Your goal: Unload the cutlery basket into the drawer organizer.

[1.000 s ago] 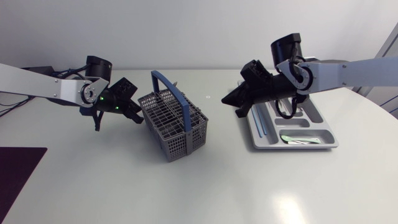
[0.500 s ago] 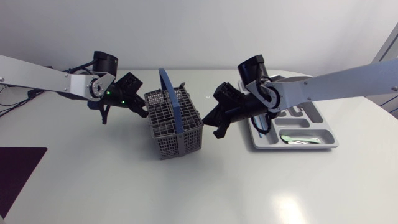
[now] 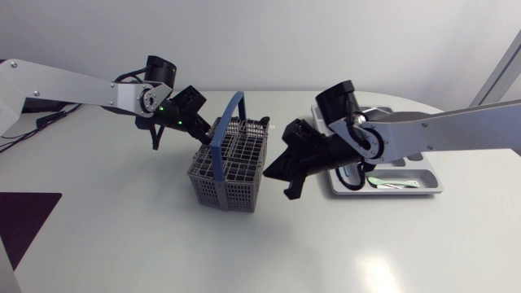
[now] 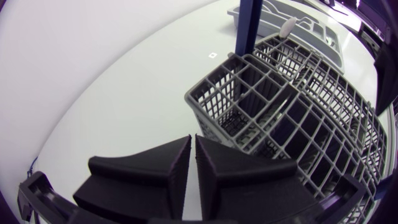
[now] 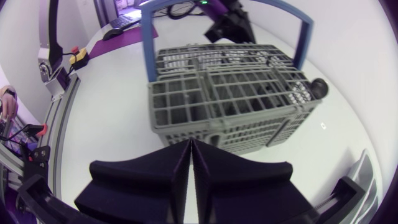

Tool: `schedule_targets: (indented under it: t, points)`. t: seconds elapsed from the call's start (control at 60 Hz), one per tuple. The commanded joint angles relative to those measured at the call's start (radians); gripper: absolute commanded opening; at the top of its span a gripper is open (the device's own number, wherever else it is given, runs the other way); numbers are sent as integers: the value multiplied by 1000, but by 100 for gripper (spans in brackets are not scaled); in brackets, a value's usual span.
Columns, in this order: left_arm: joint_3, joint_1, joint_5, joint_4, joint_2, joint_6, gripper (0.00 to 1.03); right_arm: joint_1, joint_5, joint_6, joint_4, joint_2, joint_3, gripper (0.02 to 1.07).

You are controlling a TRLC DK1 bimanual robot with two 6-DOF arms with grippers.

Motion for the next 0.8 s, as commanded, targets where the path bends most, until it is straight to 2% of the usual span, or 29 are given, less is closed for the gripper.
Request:
schedule_targets:
  t: [0.0, 0.117, 0.233, 0.283, 0.45, 0.583, 0.783]
  points:
    - [-13, 30, 11, -36, -55, 36, 11, -82, -8, 10, 18, 34, 48, 12]
    - [-102, 33, 24, -41, -150, 51, 11, -125, -7, 13, 74, 91, 112, 13]
    - [-184, 18, 24, -41, -239, 54, 11, -130, 15, -38, 120, 131, 161, 35]
    - [-214, 10, 24, -43, -276, 53, 11, -128, 31, -75, 135, 146, 180, 39]
    - [-332, -24, 24, -66, -420, 45, 13, -133, 78, -173, 112, 229, 300, 41]
    - [-411, -50, 22, -81, -512, 45, 14, -151, 64, -216, 95, 261, 355, 51]
    - [-477, -61, 20, -81, -572, 47, 15, -139, 105, -375, 54, 300, 415, 62]
